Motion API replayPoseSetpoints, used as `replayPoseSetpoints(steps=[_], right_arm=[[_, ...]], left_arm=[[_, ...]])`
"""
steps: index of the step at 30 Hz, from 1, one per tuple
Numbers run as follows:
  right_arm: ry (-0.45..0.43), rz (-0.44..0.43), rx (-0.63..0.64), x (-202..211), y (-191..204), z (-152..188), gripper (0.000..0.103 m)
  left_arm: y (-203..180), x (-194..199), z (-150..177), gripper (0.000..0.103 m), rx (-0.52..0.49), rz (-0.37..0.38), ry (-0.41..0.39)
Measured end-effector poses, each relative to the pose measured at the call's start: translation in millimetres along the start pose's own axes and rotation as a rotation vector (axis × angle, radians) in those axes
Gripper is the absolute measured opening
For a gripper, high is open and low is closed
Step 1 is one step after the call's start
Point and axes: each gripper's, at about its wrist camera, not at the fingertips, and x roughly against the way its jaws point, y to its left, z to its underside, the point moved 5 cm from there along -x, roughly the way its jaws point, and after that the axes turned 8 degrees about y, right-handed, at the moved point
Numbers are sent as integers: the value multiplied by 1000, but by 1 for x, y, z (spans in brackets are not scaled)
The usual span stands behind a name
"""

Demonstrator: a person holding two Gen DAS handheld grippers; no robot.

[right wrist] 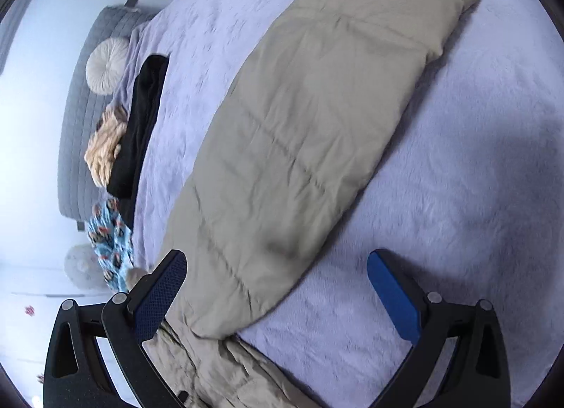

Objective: Fold large clothes
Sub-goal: 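Grasp the sleeve nearest the right tool and fold it across the jacket body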

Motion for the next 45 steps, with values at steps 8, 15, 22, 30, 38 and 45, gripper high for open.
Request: replayPoseSetpoints(steps=[8, 15, 22, 30, 38, 45], right_arm=[[-13, -279, -253, -17, -10, -43, 93], [35, -245, -131, -26, 25, -40, 8], [81, -167, 400, -36, 167, 28, 8], [158, 31, 1100, -109, 283, 209, 8], [343, 172, 1051, -192, 219, 279, 8], [412, 263, 962, -205, 198, 273, 11]], left_arm=[[-3, -1, -6, 102, 10, 90, 18], [19, 6, -11, 102, 37, 106, -40], [65, 5, -7, 102, 132, 76, -62], [125, 10, -4, 102, 219, 28, -115], [154, 7, 8, 102, 241, 4, -137], [148, -2, 11, 102, 229, 43, -118]])
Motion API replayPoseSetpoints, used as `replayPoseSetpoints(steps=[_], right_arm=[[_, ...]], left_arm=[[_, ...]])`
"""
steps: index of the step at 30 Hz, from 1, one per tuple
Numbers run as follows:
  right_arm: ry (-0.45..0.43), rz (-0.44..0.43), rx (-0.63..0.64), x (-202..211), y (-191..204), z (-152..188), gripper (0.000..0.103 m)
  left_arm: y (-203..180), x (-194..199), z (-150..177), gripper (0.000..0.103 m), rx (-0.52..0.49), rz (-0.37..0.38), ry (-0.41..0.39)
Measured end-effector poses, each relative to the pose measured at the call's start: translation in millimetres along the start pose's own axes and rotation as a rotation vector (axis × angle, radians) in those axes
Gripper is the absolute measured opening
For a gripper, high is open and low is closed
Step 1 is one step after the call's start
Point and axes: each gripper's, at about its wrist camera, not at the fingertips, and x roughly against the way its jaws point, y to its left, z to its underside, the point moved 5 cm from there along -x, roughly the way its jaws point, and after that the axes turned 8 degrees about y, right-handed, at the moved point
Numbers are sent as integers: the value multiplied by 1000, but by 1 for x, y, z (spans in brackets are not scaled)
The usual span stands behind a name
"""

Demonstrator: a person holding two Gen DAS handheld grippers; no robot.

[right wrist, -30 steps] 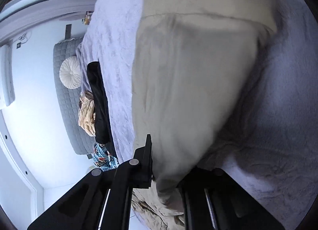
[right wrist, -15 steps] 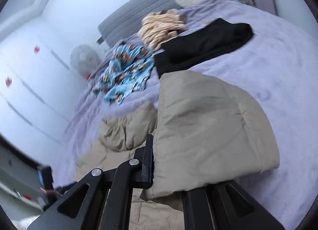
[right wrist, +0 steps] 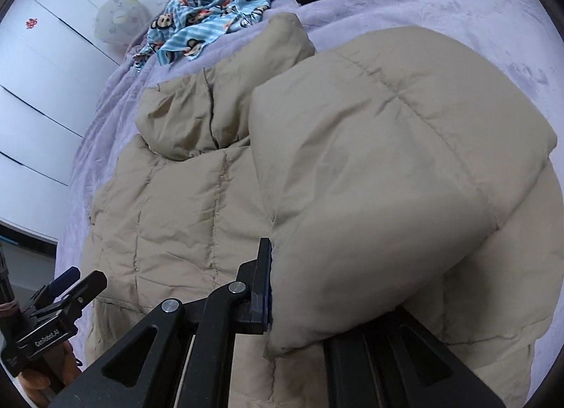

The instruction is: Fold large clothes

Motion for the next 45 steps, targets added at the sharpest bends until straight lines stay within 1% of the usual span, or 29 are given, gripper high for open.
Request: replayPoseSetpoints(steps=[1, 2, 3, 4, 5, 6, 9, 12, 14, 15, 16, 17, 19, 20, 22, 24, 27, 30, 31, 32, 33, 35, 37, 39, 41, 42, 44, 45], right_arm=[[9, -22, -13, 4, -1, 1, 18], [13, -54, -26, 11, -3, 3, 32], [5, -100, -41, 19, -5, 5, 42], [-14, -141, -65, 28, -8, 9, 62], [-35, -165, -90, 37, -13, 13, 66], [-47, -180, -113, 44, -19, 16, 66], [-102, -168, -200, 60, -43, 12, 66], [-167, -191, -350, 66, -73, -5, 66], [-204, -207, -455, 67, -90, -16, 64], [-221, -193, -485, 67, -95, -20, 57], [-227, -163, -482, 68, -95, -26, 26], [-231, -143, -447, 70, -88, -32, 11], [-254, -106, -318, 77, -61, -43, 11], [-257, -92, -221, 79, -38, -49, 11], [-249, -80, -59, 75, 6, -52, 11], [-220, -72, 88, 64, 49, -48, 11], [-152, -64, 248, 40, 95, -26, 11], [-70, -41, 339, 12, 122, 0, 11], [-37, -18, 370, 0, 129, 9, 12], [-5, 0, 392, -9, 133, 16, 15], [32, 19, 406, -20, 136, 22, 15], [90, 35, 398, -32, 134, 32, 20], [97, 18, 374, -26, 125, 39, 21], [93, -4, 332, -11, 110, 46, 32], [76, -24, 276, 5, 93, 52, 72], [60, -38, 256, 12, 85, 53, 75], [61, -44, 215, 22, 70, 54, 75], [65, -66, 194, 27, 63, 57, 75]], left_arm=[[-1, 0, -1, 102, -3, 7, 1], [-2, 0, -3, 102, -6, 16, 0], [-2, 0, -5, 102, -7, 26, -3], [-2, 1, -7, 102, -4, 34, -6], [0, 1, -10, 102, 2, 46, -8], [2, 0, -12, 102, 6, 59, -7], [5, 0, -18, 102, 4, 81, -11], [6, 2, -25, 102, -21, 98, -19], [10, 5, -29, 102, -7, 123, -30], [14, 7, -31, 102, 6, 143, -35], [17, 9, -32, 102, 18, 164, -39], [22, 10, -33, 102, 30, 192, -43], [28, 11, -33, 102, 47, 236, -47], [32, 11, -34, 102, 54, 267, -49], [38, 10, -32, 102, 72, 318, -41], [46, 10, -31, 102, 109, 395, -28], [54, 10, -32, 102, 165, 563, -7], [56, 9, -32, 102, 184, 727, 25], [55, 8, -31, 102, 182, 766, 36], [52, 7, -31, 102, 174, 809, 51], [47, 6, -31, 102, 164, 839, 61], [38, 3, -31, 102, 146, 878, 86], [29, -2, -29, 102, 134, 893, 114], [19, -12, -30, 102, 125, 881, 146], [6, -23, -30, 102, 117, 867, 187], [-2, -27, -30, 102, 110, 866, 199], [-19, -29, -30, 101, 80, 850, 208], [-26, -29, -30, 92, 64, 835, 206]])
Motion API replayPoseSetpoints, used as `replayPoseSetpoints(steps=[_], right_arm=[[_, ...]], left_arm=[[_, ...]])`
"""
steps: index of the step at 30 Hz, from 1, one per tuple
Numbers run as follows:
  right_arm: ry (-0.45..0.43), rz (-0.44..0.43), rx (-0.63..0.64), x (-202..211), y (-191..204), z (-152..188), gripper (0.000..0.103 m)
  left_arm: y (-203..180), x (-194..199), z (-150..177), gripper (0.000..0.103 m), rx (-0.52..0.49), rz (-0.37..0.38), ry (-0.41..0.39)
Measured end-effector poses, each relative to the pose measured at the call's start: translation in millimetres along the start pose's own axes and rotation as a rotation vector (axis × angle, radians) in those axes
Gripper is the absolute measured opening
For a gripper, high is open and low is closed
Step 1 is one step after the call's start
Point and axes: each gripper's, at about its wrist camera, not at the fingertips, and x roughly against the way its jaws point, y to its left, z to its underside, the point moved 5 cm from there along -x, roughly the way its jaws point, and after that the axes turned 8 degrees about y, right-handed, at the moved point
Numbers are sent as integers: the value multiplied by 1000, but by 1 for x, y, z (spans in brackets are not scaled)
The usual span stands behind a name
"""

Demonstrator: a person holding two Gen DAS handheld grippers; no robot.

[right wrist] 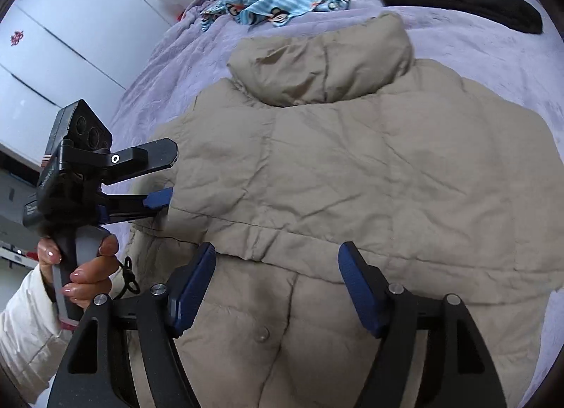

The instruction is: Fold large clothes

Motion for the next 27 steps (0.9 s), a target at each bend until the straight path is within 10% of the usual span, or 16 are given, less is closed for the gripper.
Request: replayPoseSetpoints(steps=[1, 3, 8, 18, 22, 27], right_arm=[[-2, -25, -25, 4, -6, 4, 75], [-6, -60, -61, 9, -15, 12, 75], [18, -34, -82, 3, -34, 27, 30], [-159, 419, -163, 39, -140, 3, 27], [-148, 398, -269, 46, -189, 7, 1], [-133, 436, -246, 31, -197, 7, 0]], left_arm=[[-4, -5, -1, 80, -13, -17, 7], [-10, -17, -4, 9, -22, -45, 48], [-57, 12, -14, 8, -126, -27, -51], [-63, 59, -24, 8, -137, -47, -141], [-12, 17, -10, 8, -75, -131, -31], [23, -13, 1, 9, -23, -210, 3]])
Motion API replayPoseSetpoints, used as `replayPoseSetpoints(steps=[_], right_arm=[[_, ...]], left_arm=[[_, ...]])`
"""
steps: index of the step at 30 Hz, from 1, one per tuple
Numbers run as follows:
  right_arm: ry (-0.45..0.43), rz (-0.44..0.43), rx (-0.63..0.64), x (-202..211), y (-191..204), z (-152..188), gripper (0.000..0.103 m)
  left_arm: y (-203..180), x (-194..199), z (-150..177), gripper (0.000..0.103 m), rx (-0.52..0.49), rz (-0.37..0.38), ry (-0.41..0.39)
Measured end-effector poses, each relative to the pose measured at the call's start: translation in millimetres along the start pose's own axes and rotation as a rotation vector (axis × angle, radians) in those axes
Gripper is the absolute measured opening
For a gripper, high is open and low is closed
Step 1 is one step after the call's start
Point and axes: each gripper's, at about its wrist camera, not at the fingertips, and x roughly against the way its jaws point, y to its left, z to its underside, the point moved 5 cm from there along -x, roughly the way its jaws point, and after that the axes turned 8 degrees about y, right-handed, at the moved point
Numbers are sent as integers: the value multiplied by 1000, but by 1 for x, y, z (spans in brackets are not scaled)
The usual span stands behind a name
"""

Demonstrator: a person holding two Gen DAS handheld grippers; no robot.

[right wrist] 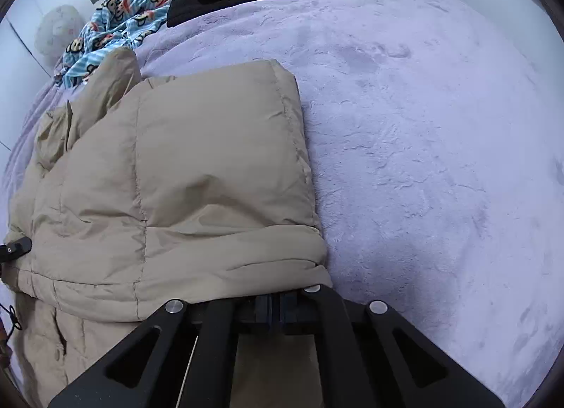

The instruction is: Fold large clothes

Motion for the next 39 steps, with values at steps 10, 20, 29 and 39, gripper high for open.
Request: replayPoseSetpoints(steps=[10, 20, 29, 39], right_arm=[[81, -38, -6, 18, 2, 14, 5], [-28, -178, 99, 96, 31, 21, 6], [101, -189, -35, -6, -6, -38, 6], [58, -117, -24, 8, 0, -38, 6]], left_arm=[[18, 64, -2, 13, -17, -269, -105], [-29, 74, -7, 13, -98, -284, -153], [-17, -3, -11, 13, -140, -539, -113], [-22, 8, -10, 14, -144, -581, -114]])
